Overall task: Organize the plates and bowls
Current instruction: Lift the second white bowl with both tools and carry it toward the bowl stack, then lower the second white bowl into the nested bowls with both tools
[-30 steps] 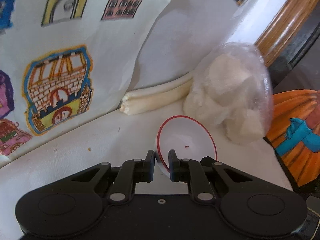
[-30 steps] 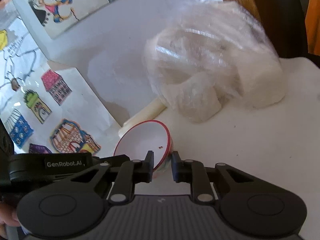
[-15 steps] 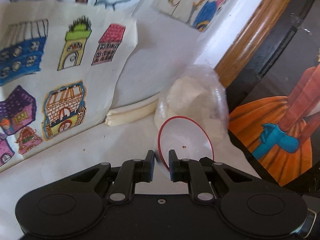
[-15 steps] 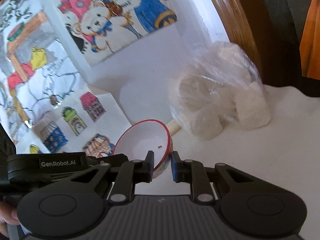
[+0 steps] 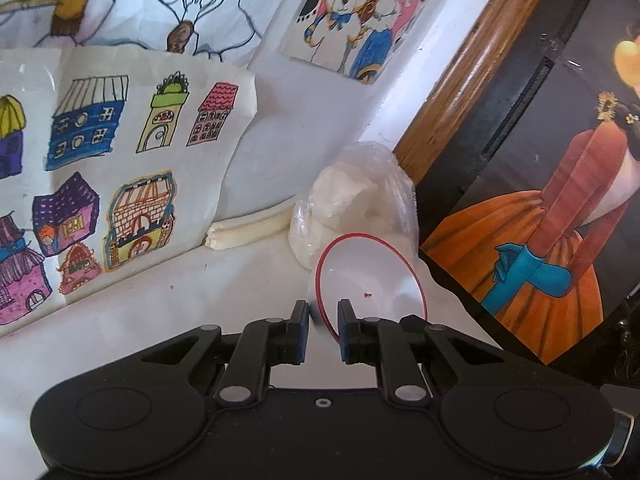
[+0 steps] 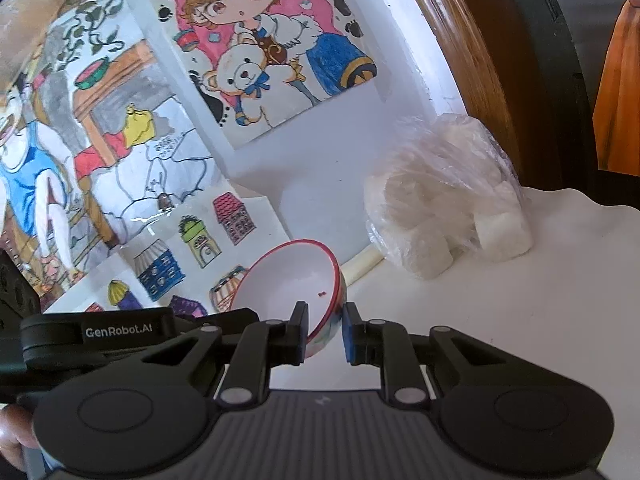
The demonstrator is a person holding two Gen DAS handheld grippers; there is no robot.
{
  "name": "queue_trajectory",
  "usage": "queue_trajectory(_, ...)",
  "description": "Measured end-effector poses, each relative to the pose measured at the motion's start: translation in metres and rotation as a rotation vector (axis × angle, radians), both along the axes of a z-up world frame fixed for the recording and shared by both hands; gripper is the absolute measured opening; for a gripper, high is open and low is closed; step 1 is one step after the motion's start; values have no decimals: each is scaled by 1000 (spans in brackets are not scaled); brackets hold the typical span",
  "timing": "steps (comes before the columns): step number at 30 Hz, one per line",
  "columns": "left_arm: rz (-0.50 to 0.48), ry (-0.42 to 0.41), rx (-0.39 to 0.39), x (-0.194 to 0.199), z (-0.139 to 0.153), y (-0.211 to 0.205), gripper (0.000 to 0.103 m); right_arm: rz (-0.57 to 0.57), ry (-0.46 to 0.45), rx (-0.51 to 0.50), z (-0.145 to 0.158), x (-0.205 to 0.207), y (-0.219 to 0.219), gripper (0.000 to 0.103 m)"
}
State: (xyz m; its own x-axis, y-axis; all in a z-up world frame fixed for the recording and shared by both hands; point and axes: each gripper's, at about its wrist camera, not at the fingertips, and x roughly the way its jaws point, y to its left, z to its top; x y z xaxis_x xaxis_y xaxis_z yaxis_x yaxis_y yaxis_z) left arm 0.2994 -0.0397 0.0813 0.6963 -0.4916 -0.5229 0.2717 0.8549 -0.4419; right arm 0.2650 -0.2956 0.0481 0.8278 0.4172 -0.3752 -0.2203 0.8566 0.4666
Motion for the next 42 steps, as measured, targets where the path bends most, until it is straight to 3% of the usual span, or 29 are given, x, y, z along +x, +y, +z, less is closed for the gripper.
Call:
queue_trajectory(15,-4,-105,-62,-76,-6,24,16,54,-56,18,-1,-63,4,20)
queue_trajectory(26,9,-209,-81,-138,-18,32,18,97,-52,32,-27,-106,5,21)
queue_trajectory(42,8,-181,-87,-182,-46,41,19,123,-43,21,-48,-152,1,21)
